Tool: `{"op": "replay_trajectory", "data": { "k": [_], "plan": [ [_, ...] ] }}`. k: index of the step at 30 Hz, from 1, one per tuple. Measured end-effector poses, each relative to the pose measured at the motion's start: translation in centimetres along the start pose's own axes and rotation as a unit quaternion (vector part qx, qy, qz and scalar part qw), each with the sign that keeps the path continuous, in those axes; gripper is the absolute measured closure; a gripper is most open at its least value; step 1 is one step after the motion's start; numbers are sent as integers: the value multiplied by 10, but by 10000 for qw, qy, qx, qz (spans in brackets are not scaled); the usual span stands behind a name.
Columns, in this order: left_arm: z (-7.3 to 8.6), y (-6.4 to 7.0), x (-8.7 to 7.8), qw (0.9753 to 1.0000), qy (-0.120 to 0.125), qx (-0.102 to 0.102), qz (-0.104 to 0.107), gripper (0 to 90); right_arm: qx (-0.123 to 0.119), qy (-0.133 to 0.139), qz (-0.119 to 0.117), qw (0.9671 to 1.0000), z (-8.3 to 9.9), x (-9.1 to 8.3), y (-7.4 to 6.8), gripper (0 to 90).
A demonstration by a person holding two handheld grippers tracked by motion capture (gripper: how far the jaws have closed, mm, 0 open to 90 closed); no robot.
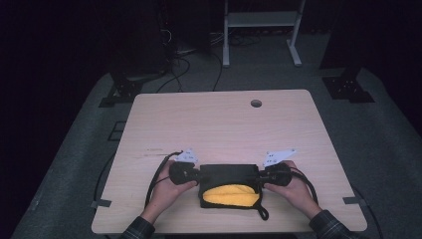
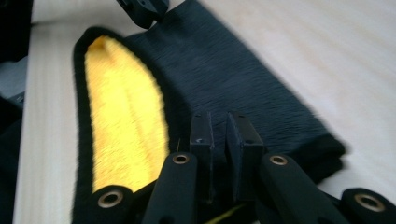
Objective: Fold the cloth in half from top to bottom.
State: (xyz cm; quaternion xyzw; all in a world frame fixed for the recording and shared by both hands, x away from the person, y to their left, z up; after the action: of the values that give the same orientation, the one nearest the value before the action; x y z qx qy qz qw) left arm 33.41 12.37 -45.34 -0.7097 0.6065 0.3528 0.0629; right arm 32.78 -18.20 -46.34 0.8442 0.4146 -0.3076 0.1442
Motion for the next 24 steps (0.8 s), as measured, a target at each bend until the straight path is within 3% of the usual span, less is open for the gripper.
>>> {"op": "replay_trajectory", "data": {
  "k": [5,11,16,19,24],
  "plan": [
    [12,17,2,9997,-108,19,219,779,-72,-44,-314,9995,7,-5,-12,803],
    [25,33,0,9992,-207,-27,353,769,-159,-131,-503,9985,18,-16,-27,803],
    [36,43,5,9987,-403,8,311,754,-407,-296,-425,9978,29,-17,-38,803],
    [36,43,5,9988,-387,5,289,738,-385,-306,-409,9980,29,-17,-38,794],
    [29,45,-3,9998,-151,150,53,577,-323,-91,-223,9992,26,-22,-31,685]
  ]
}}
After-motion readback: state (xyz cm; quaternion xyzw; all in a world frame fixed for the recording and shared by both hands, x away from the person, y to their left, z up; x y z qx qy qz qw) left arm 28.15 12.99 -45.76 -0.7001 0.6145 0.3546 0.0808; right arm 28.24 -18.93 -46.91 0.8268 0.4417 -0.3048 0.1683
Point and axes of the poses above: each handheld gripper's, and its own axes: x roughly forward along the jaws, z roughly out of its underside, y roughly to its right, the point moved 1 cm from there along x, roughly forward along the jaws, and after that the axes turned 14 degrees about z, right-handed, at the moved point
